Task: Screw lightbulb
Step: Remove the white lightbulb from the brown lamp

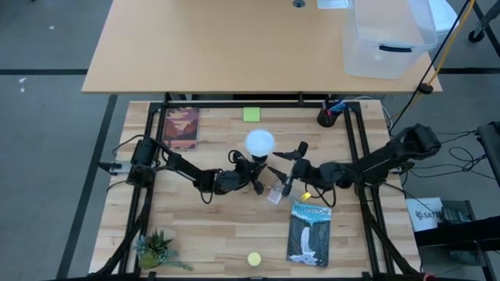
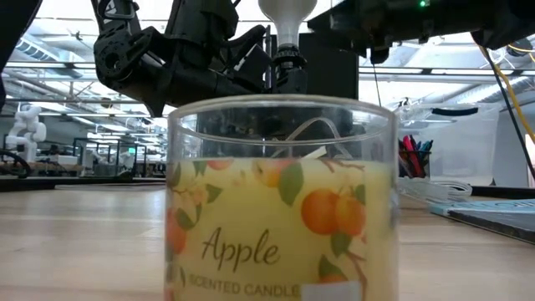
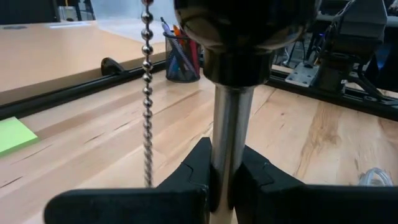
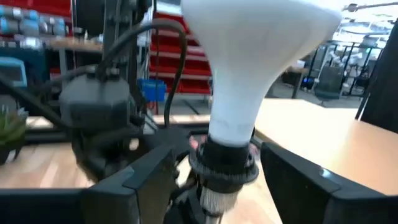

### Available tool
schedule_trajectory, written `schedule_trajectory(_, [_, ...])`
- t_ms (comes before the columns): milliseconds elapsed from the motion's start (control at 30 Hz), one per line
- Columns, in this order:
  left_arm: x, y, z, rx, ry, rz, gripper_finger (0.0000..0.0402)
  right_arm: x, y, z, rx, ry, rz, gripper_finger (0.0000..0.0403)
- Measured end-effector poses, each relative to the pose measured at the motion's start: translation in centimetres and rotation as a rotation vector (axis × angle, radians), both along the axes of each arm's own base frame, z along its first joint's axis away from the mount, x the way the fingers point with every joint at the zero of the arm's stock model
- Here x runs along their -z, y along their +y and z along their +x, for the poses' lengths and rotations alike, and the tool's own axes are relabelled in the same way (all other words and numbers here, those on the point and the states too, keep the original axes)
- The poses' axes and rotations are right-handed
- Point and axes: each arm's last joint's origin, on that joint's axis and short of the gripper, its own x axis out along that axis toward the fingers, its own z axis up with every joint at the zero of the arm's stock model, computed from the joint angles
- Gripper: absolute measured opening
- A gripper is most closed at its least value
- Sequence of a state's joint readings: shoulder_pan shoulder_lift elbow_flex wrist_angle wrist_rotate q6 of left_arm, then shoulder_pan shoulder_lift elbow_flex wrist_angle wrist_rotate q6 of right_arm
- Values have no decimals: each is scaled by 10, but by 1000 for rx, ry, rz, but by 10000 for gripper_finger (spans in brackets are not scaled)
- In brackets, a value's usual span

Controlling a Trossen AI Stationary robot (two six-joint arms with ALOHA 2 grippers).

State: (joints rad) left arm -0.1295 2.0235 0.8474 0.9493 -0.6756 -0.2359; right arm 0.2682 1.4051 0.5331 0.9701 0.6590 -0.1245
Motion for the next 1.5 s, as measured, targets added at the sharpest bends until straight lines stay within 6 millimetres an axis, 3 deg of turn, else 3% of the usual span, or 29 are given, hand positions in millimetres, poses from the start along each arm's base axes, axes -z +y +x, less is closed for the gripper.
schedule_trajectory(133, [0,2,0,-25,0,5,31,-5,0,3,15,-63,-14,248])
schedule_trajectory(500, [0,5,0,-60,-7,1,31,0,-8,34,158,-57,0,251])
schedule_trajectory(667, [0,5,0,-61,-6,0,31,-1,-13,36,164,-101,2,251])
schedule_trajectory(867, [1,5,-1,-61,5,-2,31,-5,-14,39,55,-123,-19,251])
schedule_trajectory(1500, [2,4,0,-11,26,2,31,-17,-30,41,76,-130,-86,242])
